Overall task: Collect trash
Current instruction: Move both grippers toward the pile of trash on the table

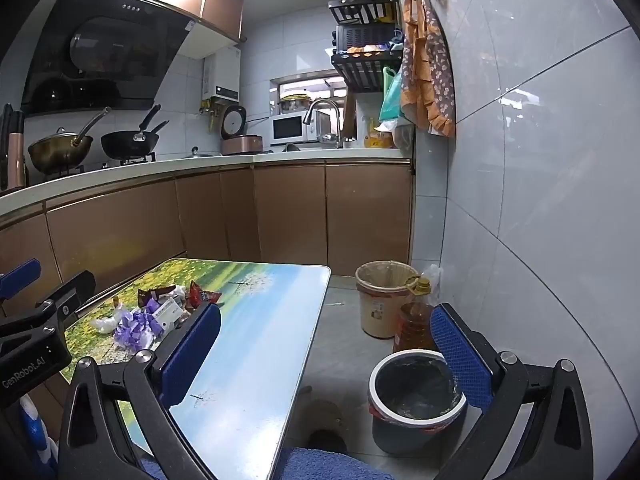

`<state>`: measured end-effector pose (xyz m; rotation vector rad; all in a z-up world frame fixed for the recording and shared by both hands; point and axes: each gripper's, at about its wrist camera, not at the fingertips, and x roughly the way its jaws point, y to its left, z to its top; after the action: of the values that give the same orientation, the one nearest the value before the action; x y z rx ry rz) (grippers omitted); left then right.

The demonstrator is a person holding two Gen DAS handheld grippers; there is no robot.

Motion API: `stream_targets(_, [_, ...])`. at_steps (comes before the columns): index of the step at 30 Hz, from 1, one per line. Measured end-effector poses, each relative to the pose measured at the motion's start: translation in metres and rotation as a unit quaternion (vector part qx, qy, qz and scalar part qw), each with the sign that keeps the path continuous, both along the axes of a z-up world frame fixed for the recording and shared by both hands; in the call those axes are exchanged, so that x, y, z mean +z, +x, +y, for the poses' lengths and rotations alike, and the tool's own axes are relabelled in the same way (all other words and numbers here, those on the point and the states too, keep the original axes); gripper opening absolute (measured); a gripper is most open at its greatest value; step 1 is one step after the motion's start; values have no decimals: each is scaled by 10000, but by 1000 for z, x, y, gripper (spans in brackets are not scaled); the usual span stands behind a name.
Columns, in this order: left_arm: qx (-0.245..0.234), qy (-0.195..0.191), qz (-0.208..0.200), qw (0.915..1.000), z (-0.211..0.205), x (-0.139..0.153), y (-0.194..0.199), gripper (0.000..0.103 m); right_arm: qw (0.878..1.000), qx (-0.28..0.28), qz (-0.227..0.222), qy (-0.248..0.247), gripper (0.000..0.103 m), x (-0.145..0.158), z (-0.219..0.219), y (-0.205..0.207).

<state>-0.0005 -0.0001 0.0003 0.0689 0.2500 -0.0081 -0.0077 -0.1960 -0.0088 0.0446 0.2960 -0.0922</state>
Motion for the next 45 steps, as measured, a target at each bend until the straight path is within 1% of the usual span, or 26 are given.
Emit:
stream_targets(5, [24,-9,-78,10000,2,-1,-1,93,10000,-17,-15,-15,103,-1,0,-1])
stream_targets(6, [6,-3,-143,9999,5,4,-2,93,10000,-18,-19,-15,103,0,0,-1])
stream_targets(8, [5,16,-138,9999,6,9,-6,93,10000,-22,-40,-13,103,0,-1,-1])
stream_targets(12, [22,5,-50,10000,1,2,-3,93,10000,-53,-69,-24,103,-2,1,-2])
stream_targets(15, [-24,24,-22,10000,2,4,-7,93,10000,-46,-54,-47,103,-4,1,0])
stream_targets(22, [-113,139,186,9997,-3,-3,5,93,9999,-15,-116,-90,103,-6,6,0])
stream_targets(24, [-120,52,254,9996,-3,-5,8,93,9999,-7,-128,-98,103,-7,7,1])
stream_targets(25, [-120,-65,222,9997,-2,-6,8,93,9999,-8,-127,-104,103,-7,7,2])
stream_targets(27, [-129,-113,236,9996,-2,-8,10,93,9999,5,-120,-117,103,-8,8,4])
stream_targets(30, [-154,-122,339,9992,-1,-12,16,93,9999,47,-32,-116,103,-13,9,11])
stream_targets(31, [-161,-195,371,9990,-1,-13,18,93,9999,61,0,-111,103,-14,9,13])
stream_targets(35, [-155,75,451,9988,-2,-21,28,93,9998,88,168,-119,103,-22,11,22])
stream_targets(37, [-164,119,527,9984,0,-25,35,93,9995,142,261,-93,103,-28,13,28])
stream_targets(39, [-231,69,693,9973,2,-32,43,93,9992,183,346,-90,103,-33,14,33])
stream_targets(41, [-285,-65,771,9966,3,-38,48,93,9987,208,438,-129,103,-37,16,37])
stream_targets(43, [-331,-93,918,9952,6,-46,56,93,9979,284,567,-127,103,-44,19,44])
stream_targets(45, [-379,-244,1047,9935,11,-54,61,93,9965,382,731,-142,103,-51,24,52])
